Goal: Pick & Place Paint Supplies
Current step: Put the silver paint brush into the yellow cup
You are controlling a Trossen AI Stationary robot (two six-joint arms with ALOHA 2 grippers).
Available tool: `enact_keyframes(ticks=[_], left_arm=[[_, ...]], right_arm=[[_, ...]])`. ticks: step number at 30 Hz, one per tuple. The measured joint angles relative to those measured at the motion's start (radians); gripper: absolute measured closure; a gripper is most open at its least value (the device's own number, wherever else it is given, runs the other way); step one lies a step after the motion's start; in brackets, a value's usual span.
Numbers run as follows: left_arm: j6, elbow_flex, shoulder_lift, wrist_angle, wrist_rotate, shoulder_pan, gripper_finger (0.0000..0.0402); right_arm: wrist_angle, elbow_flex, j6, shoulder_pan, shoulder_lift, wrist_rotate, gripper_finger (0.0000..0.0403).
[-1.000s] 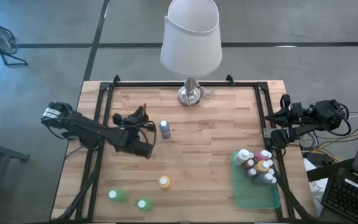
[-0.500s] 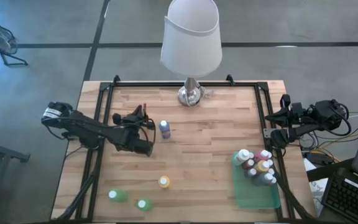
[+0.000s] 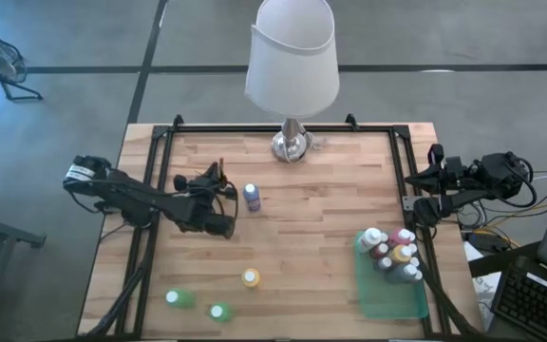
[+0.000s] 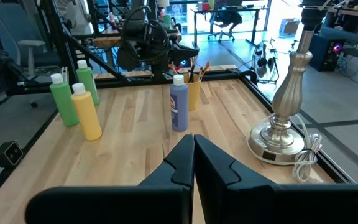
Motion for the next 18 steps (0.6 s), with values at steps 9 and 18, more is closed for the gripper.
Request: enact_keyframes(ticks=[9, 18], left_arm=[[0.011, -0.008, 0.0, 0.023, 0.001, 0.0, 0.039], [0.022, -0.008, 0.0, 0.023, 0.037, 0.0, 0.039]], right_arm=[[0.0, 0.0, 0.0, 0.0, 0.0, 0.0, 0.0394], [0.0, 0.0, 0.0, 0.0, 0.0, 0.0, 0.0394]])
